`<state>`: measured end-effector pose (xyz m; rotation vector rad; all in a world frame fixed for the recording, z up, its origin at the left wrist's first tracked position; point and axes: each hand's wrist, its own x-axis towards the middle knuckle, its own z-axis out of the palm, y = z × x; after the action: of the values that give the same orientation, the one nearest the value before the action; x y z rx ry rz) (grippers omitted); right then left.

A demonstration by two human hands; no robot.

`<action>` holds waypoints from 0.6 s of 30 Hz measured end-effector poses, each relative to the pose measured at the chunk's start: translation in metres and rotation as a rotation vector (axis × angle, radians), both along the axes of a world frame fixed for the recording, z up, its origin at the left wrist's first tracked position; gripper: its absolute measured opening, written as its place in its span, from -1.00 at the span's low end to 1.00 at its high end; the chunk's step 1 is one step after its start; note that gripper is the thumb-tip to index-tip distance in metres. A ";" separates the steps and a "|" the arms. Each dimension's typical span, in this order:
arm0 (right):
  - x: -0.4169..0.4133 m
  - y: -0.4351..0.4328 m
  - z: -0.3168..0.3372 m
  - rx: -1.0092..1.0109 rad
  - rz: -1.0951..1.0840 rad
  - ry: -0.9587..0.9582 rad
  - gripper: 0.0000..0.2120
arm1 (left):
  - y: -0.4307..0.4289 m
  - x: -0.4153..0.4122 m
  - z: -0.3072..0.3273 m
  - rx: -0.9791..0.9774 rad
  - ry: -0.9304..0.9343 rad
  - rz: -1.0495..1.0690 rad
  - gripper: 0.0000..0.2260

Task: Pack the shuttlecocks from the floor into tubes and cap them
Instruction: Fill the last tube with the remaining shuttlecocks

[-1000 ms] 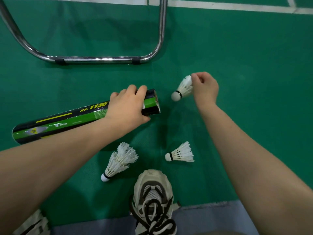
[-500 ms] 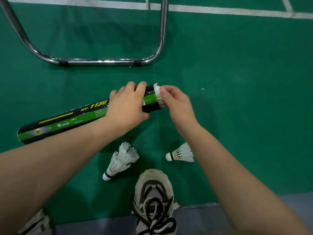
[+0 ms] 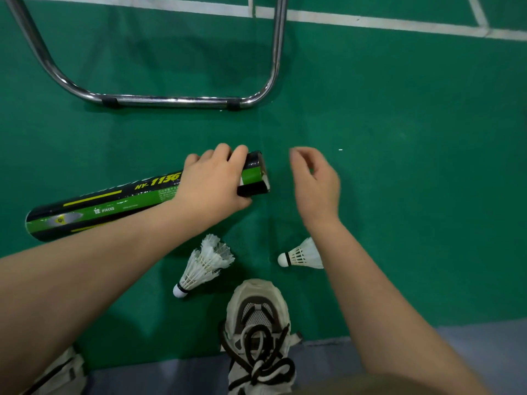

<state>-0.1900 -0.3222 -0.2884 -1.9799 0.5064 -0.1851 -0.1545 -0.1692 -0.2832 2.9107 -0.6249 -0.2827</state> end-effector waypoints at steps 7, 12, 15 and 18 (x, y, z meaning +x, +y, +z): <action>-0.050 -0.044 -0.044 -0.537 0.219 0.989 -0.38 | 0.018 -0.018 -0.020 0.094 0.019 -0.053 -0.37; -0.051 -0.040 -0.062 -0.346 0.193 0.954 -0.56 | 0.018 -0.024 -0.022 0.081 0.011 -0.068 -0.36; -0.044 -0.041 -0.064 -0.292 0.118 0.806 -0.68 | 0.019 -0.024 -0.020 0.076 -0.001 -0.062 -0.36; -0.038 -0.036 -0.055 -0.203 -0.007 0.518 -0.79 | 0.021 -0.022 -0.020 0.049 -0.019 -0.055 -0.37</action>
<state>-0.2280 -0.3583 -0.3430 -2.2264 0.8522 0.2934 -0.1769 -0.1486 -0.3037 2.9500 -0.7113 -0.2813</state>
